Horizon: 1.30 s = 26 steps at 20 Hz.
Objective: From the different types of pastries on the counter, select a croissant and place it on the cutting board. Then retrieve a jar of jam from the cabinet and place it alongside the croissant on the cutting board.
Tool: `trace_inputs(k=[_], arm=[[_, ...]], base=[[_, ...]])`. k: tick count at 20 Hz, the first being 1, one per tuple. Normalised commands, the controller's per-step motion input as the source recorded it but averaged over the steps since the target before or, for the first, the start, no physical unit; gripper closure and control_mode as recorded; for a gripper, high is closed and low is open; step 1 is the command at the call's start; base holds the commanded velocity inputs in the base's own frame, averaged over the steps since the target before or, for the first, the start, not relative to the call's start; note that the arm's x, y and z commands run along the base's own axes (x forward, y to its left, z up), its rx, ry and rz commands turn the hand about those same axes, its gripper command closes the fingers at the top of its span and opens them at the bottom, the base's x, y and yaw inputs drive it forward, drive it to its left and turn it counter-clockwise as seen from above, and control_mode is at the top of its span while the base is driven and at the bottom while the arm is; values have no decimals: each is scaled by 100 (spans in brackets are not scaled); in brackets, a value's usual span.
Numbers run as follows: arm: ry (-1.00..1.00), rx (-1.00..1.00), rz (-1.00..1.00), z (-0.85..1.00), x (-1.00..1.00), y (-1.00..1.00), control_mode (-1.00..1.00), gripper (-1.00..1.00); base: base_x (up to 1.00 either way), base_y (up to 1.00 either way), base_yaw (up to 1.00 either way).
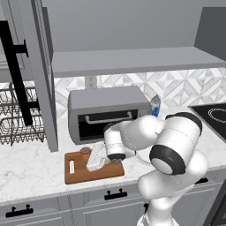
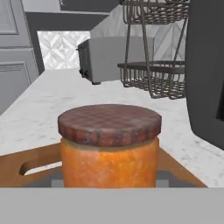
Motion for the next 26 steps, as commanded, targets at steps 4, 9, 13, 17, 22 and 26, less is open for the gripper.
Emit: trace_inputs(k=[4,9,13,17,22,26], arm=[[-1,1,0,-22,0,-8,-100,-100],[0,11,-2,7,-21,-48,-100,-100],[0,11,-2,9,-45,-58,-100,-100],[0,15,-1,25,-59,-65,-100,-100],[4,25,-13,92,-55,-15,-100,-100],[14,5,-16,36,-92,-76,-100,-100]], base=[[0,0,0],[0,0,0],[0,0,0],[0,0,0],[0,0,0],[0,0,0]])
